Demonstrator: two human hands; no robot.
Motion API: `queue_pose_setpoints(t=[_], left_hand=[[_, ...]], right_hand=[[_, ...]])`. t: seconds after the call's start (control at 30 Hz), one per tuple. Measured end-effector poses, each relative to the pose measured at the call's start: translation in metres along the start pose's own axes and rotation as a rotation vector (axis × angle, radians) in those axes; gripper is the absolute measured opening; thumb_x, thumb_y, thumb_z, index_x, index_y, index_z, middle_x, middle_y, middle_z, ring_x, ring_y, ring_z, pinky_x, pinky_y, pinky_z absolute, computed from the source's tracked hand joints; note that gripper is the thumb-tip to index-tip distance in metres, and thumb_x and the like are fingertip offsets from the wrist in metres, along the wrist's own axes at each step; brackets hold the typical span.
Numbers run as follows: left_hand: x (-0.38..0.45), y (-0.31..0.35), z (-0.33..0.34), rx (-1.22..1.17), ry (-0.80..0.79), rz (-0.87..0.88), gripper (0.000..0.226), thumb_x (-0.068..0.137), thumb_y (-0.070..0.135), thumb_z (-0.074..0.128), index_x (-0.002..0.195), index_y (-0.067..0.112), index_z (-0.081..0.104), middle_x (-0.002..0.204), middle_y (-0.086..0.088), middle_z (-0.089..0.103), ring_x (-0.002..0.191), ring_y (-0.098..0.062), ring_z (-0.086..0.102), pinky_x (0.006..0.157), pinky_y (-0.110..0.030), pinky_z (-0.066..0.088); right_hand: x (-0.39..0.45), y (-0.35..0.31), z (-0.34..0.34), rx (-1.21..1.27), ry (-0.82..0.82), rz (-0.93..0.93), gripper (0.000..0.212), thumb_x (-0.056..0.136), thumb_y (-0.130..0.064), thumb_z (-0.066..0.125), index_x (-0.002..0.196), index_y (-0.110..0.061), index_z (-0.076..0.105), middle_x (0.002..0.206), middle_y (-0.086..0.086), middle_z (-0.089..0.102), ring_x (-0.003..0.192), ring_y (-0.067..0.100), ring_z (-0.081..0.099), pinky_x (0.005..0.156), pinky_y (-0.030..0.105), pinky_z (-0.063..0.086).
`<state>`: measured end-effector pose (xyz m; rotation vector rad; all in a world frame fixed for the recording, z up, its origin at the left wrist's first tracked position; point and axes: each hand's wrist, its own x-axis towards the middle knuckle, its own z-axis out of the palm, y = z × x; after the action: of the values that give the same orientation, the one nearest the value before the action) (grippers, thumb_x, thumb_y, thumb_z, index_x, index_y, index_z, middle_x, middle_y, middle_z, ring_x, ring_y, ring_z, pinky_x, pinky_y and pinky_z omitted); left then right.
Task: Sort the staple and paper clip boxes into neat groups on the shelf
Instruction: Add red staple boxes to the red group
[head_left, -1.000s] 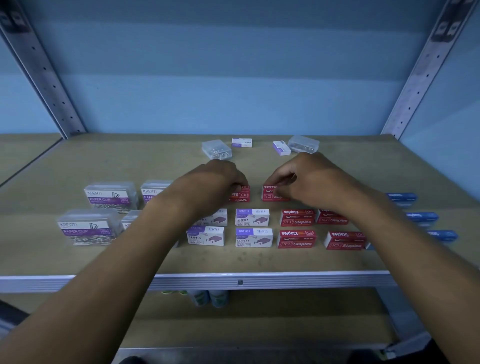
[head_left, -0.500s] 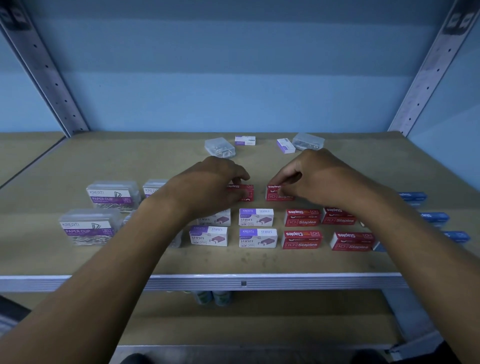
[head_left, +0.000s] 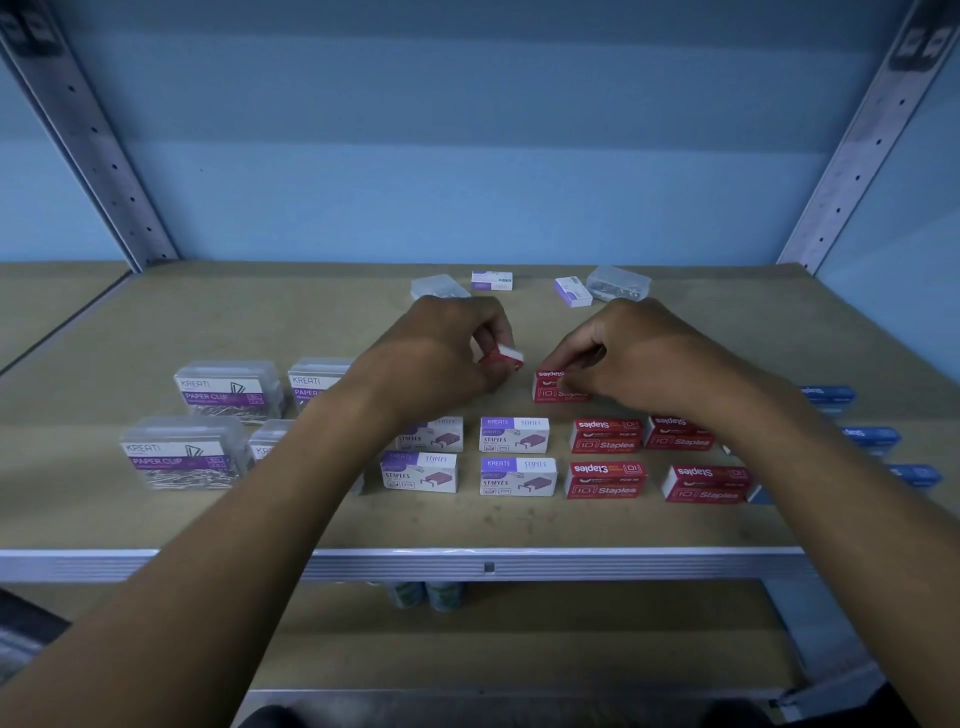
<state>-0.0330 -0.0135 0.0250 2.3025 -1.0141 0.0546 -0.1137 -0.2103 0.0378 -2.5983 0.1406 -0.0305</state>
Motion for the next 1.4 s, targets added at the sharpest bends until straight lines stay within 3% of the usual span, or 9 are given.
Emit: queue_pose_setpoints(t=[0.17,0.27,0.47,0.67,0.8,0.9,0.97,1.1,1.4], left_hand=[[-0.001,0.003,-0.005,-0.153,0.041,-0.077,0.03,0.078,0.026,0.077,0.102,0.032,0.061,0.091,0.014,0.065,0.069,-0.007,0.063,0.064,-0.02,0.05],[-0.004,-0.003,-0.005,-0.139,-0.026,-0.101,0.029,0.079,0.027,0.076,0.104,0.035,0.064,0.092,0.014,0.065,0.066,-0.005,0.064,0.064,-0.013,0.047],[-0.006,-0.009,-0.01,0.161,-0.1,-0.044,0.025,0.081,0.032,0.074,0.106,0.029,0.071,0.1,0.012,0.068,0.079,-0.002,0.053,0.062,-0.003,0.034],[-0.005,-0.015,-0.007,0.259,-0.113,0.007,0.024,0.081,0.038,0.073,0.104,0.032,0.072,0.101,0.012,0.07,0.096,-0.004,0.05,0.075,-0.021,0.042],[-0.005,-0.017,-0.007,0.244,-0.107,0.031,0.031,0.079,0.038,0.076,0.109,0.033,0.07,0.106,0.014,0.07,0.091,-0.001,0.05,0.067,-0.007,0.034],[-0.004,-0.013,-0.007,0.234,-0.081,0.041,0.033,0.08,0.041,0.074,0.111,0.032,0.07,0.108,0.015,0.068,0.09,-0.001,0.048,0.065,-0.005,0.029],[-0.003,-0.012,-0.007,0.241,-0.062,0.04,0.032,0.08,0.044,0.073,0.109,0.033,0.071,0.105,0.016,0.067,0.089,-0.001,0.046,0.064,-0.008,0.031],[0.0,-0.012,-0.005,0.229,-0.054,0.015,0.021,0.079,0.045,0.073,0.098,0.035,0.074,0.096,0.015,0.069,0.088,-0.004,0.054,0.069,-0.023,0.045],[0.005,0.01,0.011,0.165,-0.004,0.096,0.013,0.08,0.038,0.072,0.092,0.034,0.075,0.088,0.017,0.069,0.087,-0.005,0.055,0.072,-0.025,0.046]], right_hand=[[0.001,-0.001,-0.001,0.0,-0.014,-0.001,0.021,0.087,-0.017,0.075,0.097,-0.034,0.081,0.094,-0.016,0.076,0.086,-0.003,0.067,0.081,0.017,0.053],[0.001,0.0,0.0,0.003,-0.013,-0.005,0.021,0.087,-0.017,0.075,0.096,-0.035,0.081,0.092,-0.017,0.075,0.084,-0.005,0.067,0.078,0.014,0.051],[0.002,0.002,0.001,-0.002,-0.011,-0.006,0.022,0.086,-0.017,0.074,0.094,-0.036,0.081,0.091,-0.019,0.076,0.085,-0.006,0.067,0.081,0.016,0.053],[0.001,0.001,0.0,0.002,-0.01,-0.009,0.022,0.086,-0.017,0.074,0.095,-0.036,0.081,0.091,-0.02,0.076,0.084,-0.007,0.067,0.08,0.014,0.052],[-0.001,0.001,-0.002,0.0,-0.023,-0.029,0.027,0.086,-0.016,0.074,0.102,-0.036,0.079,0.095,-0.018,0.075,0.086,-0.007,0.067,0.083,0.013,0.052],[-0.003,0.003,-0.006,0.003,-0.026,-0.022,0.031,0.086,-0.02,0.076,0.11,-0.04,0.073,0.096,-0.019,0.073,0.082,-0.011,0.063,0.072,0.002,0.043],[-0.004,0.005,-0.009,-0.006,0.0,-0.026,0.028,0.085,-0.023,0.077,0.108,-0.038,0.074,0.094,-0.019,0.073,0.078,-0.014,0.062,0.066,-0.002,0.04],[-0.006,0.005,-0.008,-0.011,0.013,-0.039,0.019,0.087,-0.019,0.075,0.1,-0.032,0.078,0.091,-0.017,0.075,0.083,-0.009,0.066,0.076,0.005,0.049],[-0.014,0.018,-0.022,-0.065,0.057,-0.007,0.017,0.086,-0.018,0.076,0.093,-0.033,0.081,0.084,-0.022,0.073,0.08,-0.009,0.064,0.065,0.001,0.043]])
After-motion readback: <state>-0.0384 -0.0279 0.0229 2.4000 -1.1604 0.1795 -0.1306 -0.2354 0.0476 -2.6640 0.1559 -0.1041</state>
